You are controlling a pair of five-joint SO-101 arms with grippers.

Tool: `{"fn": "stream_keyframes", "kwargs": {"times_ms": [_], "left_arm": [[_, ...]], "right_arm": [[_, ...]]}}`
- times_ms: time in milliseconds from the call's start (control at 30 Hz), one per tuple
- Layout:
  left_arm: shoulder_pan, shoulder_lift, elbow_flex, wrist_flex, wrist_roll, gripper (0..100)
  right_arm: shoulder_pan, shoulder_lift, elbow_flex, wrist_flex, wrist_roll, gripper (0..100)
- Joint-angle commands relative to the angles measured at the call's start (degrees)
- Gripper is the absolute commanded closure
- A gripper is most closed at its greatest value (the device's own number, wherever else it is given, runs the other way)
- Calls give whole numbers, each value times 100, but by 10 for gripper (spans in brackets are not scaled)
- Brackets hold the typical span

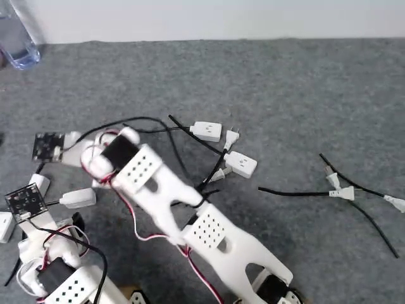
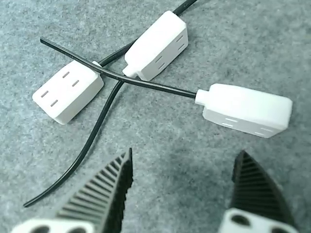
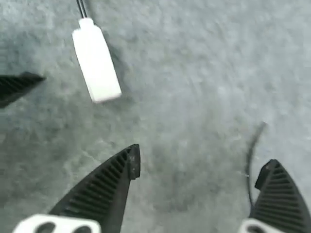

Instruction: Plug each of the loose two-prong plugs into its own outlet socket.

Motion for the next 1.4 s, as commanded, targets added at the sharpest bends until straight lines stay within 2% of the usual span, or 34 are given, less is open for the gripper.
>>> {"fn": "stream_keyframes", "kwargs": {"times_ms": [0, 167, 333, 567, 733, 800, 867, 1000, 1133, 1233, 1367], "left_arm": [[-26, -62, -180, 0, -44, 685], [-26, -62, -189, -9, -44, 686], [-35, -62, -488, -26, -44, 686], [-607, -62, -1534, -141, -53, 685], [-659, -62, -1613, -141, -88, 685], [-659, -62, -1604, -141, -185, 685], [-659, -62, -1596, -9, -615, 685], [-651, -62, -1631, 765, -1670, 685], [-677, -62, -1631, 1433, -2198, 685], [-712, -62, -1631, 1916, -2963, 686], [-1275, -62, -1745, 2356, -4079, 687]], "right_arm": [[365, -725, -70, 268, -132, 638], [760, -1622, 554, 277, -237, 638], [1077, -2721, 1855, 277, -237, 638], [1789, -3987, 3569, 268, -246, 638], [2123, -4673, 4536, 268, -281, 638], [2149, -4857, 4932, 259, -554, 637], [2141, -5042, 5354, 259, -949, 637], [2149, -5411, 6057, 259, -1521, 637], [2158, -5895, 6804, 259, -2004, 637], [2158, -6299, 7552, 259, -2295, 637], [2167, -6853, 8607, 259, -2505, 637]]}}
